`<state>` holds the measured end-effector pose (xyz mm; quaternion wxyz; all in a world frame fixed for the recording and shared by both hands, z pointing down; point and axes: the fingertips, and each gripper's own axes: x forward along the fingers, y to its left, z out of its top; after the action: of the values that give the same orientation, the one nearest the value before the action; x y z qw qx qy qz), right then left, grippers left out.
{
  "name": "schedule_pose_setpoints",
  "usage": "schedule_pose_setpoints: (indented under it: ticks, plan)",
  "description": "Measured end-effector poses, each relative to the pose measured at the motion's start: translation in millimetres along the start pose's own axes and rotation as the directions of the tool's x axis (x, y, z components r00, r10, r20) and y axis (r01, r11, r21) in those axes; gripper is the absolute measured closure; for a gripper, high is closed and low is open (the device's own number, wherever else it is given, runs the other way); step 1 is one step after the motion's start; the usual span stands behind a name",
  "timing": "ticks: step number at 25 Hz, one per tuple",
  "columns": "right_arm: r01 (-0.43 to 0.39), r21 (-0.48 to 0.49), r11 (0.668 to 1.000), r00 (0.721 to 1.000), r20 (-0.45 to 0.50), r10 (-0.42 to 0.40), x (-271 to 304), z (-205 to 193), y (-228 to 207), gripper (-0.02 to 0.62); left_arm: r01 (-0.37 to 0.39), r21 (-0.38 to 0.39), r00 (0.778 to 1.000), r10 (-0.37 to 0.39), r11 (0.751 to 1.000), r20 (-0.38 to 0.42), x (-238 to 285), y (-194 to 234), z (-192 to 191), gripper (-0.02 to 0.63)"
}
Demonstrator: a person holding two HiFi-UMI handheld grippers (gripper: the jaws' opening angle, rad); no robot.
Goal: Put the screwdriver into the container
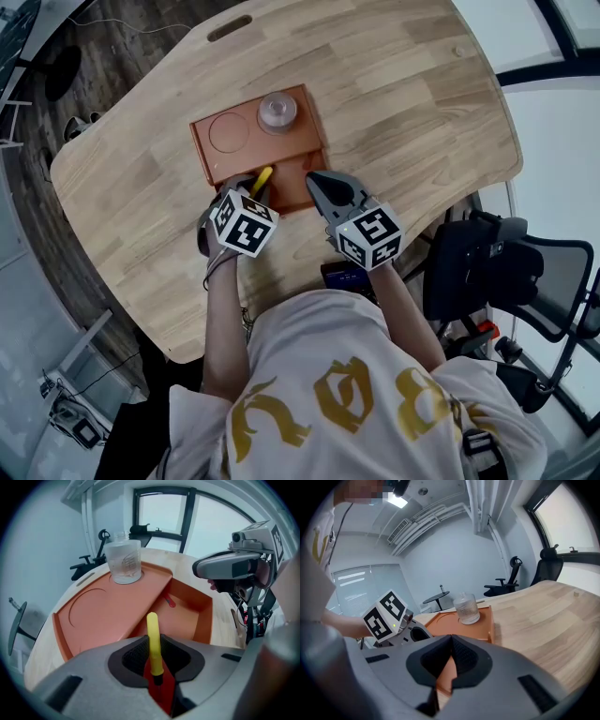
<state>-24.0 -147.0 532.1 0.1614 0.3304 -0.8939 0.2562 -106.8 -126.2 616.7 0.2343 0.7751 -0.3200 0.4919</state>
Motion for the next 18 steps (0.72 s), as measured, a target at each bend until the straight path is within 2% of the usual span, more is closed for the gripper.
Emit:
schedule_pose_setpoints:
  ticks: [10, 15, 18]
  plan:
    - [0.035, -0.013, 0.999, 0.998, -0.047, -0.035, 5, -9, -9, 0.584, -0.014, 0.054, 0.995, 0.019, 0.998, -0.1, 15, -6, -1, 0.53]
    - [0.054, -0.014, 0.998, 0.998, -0.042, -0.055, 1, -10, -12, 0.584, -0.027, 0.048, 0.992, 0.033, 0.999, -0.123, 22, -8, -4, 0.531]
    - [0.064, -0.01, 0.998, 0.997, -0.044, -0.064, -2, -12, -17, 0.584, -0.008, 0.039, 0.991, 0.013, 0.999, -0.133, 27, -10, -5, 0.531]
